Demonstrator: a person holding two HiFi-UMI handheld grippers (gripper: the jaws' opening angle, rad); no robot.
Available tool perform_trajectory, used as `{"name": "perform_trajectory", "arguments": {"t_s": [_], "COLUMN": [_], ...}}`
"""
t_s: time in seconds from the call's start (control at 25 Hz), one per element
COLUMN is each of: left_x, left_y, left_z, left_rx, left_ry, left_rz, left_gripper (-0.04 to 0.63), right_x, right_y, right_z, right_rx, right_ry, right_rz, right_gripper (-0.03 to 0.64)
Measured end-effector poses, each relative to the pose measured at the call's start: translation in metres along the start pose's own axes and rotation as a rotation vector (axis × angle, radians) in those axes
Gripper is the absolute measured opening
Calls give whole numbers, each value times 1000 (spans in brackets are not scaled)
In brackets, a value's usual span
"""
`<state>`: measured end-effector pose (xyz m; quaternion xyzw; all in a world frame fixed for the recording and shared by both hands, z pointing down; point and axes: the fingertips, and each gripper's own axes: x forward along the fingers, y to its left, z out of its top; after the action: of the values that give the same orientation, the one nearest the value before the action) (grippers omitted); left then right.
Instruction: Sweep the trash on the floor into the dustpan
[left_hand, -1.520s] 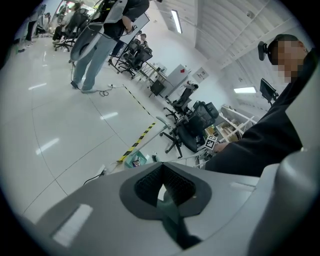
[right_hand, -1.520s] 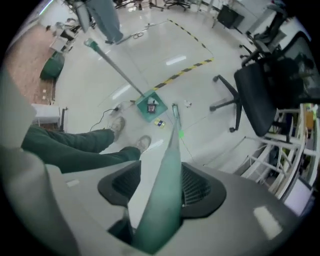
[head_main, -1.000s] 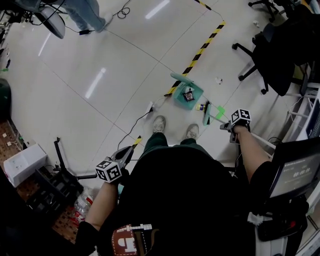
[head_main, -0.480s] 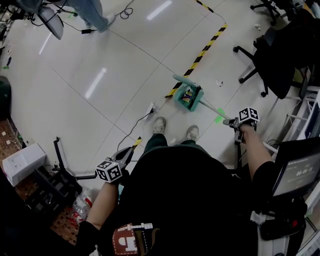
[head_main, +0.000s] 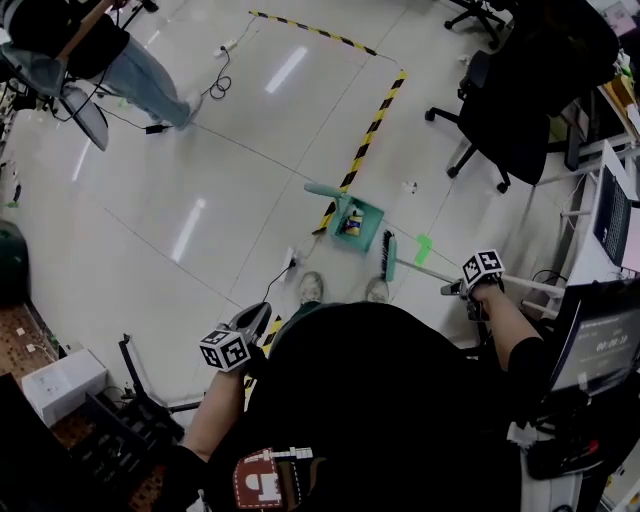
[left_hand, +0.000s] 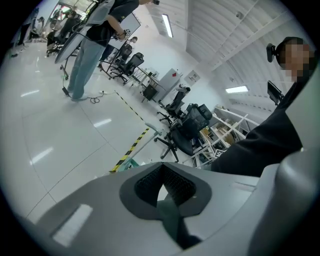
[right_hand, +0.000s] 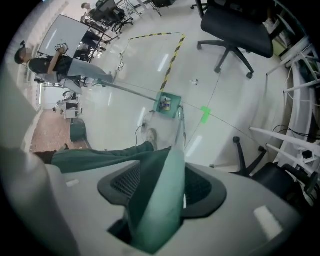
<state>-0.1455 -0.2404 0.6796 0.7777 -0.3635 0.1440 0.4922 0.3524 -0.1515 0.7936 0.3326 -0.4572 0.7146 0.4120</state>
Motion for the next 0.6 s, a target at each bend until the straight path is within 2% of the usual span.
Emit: {"name": "perform_trajectory", "arguments": {"t_s": [0.16, 0.36, 0.6], "left_x": [22, 39, 34], "left_y": [-44, -83, -103], "left_z": [-3, -17, -14], "left_rx": [46, 87, 186], "left_ry": [-21, -14, 21], "left_rz": [-20, -64, -160], "left_gripper": [-2, -2, -2], "right_x": [-5, -8, -17], "right_y": [-18, -19, -2], "right_z": [-35, -60, -98], "right_rx": [-53, -88, -43], "right_ry": [-8, -56, -172], "right_rz": [57, 121, 177], "right_gripper": [250, 252, 252]}}
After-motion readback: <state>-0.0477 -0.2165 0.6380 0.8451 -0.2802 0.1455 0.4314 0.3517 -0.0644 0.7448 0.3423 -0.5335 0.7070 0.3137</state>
